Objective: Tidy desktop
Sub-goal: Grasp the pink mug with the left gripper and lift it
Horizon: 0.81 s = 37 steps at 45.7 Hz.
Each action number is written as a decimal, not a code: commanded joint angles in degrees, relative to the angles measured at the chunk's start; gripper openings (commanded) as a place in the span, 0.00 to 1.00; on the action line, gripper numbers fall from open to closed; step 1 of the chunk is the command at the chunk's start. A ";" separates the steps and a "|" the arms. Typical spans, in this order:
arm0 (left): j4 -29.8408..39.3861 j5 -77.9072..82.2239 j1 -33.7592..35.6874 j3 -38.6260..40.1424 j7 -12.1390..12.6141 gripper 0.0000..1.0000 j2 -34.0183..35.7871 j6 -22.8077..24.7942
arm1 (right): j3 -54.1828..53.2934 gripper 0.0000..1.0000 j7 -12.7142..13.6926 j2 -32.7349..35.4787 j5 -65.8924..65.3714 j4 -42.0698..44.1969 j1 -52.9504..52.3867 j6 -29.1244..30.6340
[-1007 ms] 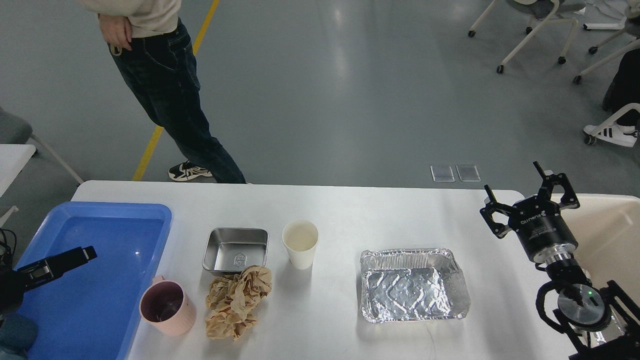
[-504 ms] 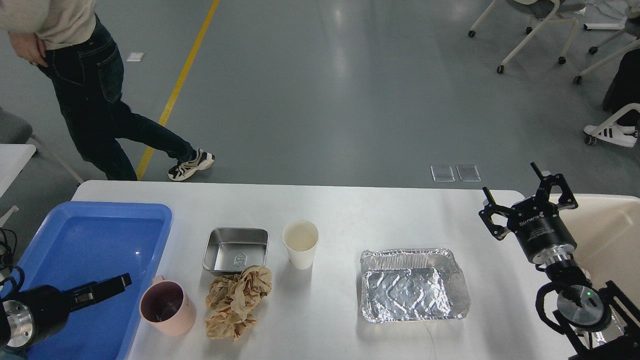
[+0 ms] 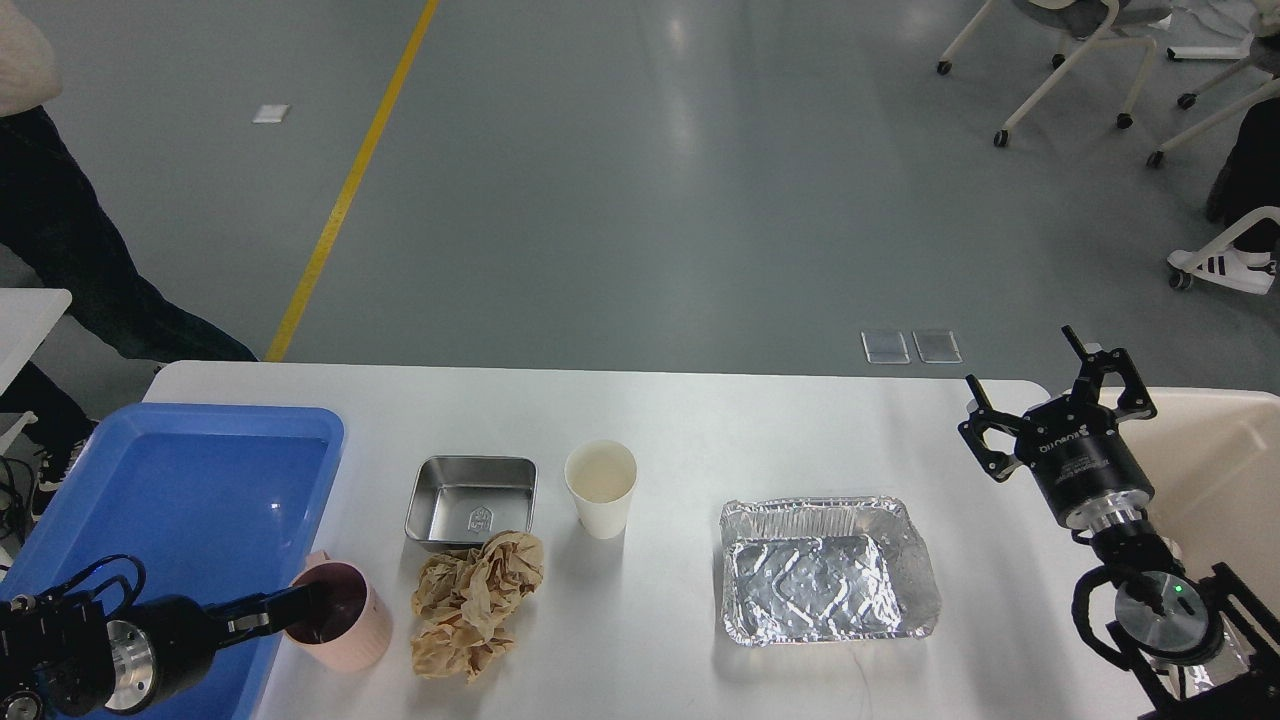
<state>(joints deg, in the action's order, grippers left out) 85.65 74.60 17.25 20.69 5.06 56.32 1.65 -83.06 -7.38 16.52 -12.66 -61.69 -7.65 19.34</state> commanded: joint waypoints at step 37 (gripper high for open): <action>9.89 -0.86 12.54 -1.71 -3.39 0.00 11.61 12.32 | -0.17 1.00 0.00 0.00 0.00 1.66 -1.05 -0.18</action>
<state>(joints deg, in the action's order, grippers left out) 93.55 74.11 28.00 17.77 1.76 64.48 13.00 -83.22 -7.38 16.52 -12.66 -59.94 -8.63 19.17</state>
